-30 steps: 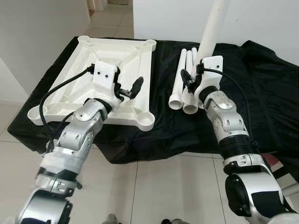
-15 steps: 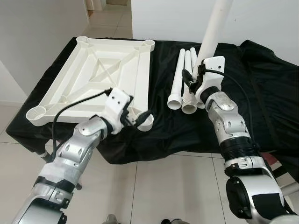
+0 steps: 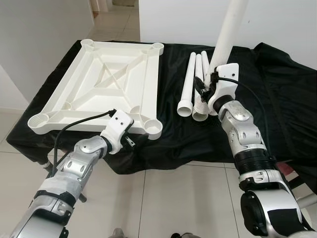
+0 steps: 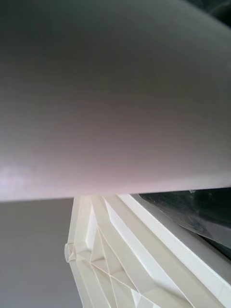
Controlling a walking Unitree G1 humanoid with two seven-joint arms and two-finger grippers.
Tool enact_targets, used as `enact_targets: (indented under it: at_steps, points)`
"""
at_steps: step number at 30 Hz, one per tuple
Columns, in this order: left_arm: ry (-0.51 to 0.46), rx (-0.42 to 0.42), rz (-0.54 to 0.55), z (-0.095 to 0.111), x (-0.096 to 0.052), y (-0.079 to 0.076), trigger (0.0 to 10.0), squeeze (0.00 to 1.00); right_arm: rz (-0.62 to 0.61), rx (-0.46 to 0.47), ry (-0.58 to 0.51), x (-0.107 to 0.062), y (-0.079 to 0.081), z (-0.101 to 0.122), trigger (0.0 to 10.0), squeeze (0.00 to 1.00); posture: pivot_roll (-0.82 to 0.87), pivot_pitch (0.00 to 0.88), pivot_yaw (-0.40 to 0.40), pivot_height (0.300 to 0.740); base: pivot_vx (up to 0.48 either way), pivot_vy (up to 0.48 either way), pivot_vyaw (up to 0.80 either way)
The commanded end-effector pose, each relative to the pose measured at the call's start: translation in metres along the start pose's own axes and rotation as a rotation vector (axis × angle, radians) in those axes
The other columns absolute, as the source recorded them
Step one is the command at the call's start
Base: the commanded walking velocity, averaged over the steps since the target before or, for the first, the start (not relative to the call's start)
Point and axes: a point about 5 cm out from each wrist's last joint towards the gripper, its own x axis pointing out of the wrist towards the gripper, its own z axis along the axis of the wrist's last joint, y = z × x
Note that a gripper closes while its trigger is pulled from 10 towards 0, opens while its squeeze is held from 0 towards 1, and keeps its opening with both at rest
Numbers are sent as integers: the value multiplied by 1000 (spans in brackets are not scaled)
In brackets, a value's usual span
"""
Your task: Building children table
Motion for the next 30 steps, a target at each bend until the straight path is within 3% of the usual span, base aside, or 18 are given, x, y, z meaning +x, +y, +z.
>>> enact_targets:
  at_steps: [1,10,11,19,20,30]
  points:
    - [93,1,-20,-19,-1,-2,10000,0,8,-9,-7,1,0,4,10000,0,-29,35,-9,740,0,0,0]
    - [112,82,-3,-15,11,5,10000,0,7,-19,-8,1,0,4,10000,0,-35,20,-5,740,0,0,0]
    - [37,129,-176,-4,50,-50,10000,0,-3,-21,-1,-1,-1,2,10000,0,-43,30,3,740,0,0,0]
    - [15,123,-196,0,58,-62,10000,0,-6,-20,4,-2,-1,0,10000,0,-42,34,2,740,0,0,0]
    - [2,119,-208,4,64,-72,10000,0,-8,-19,7,-2,-2,0,10000,0,-42,39,3,740,0,0,0]
    - [-64,74,-208,24,84,-95,10000,0,-14,-17,12,-3,-2,-2,10000,0,-43,54,11,740,0,0,0]
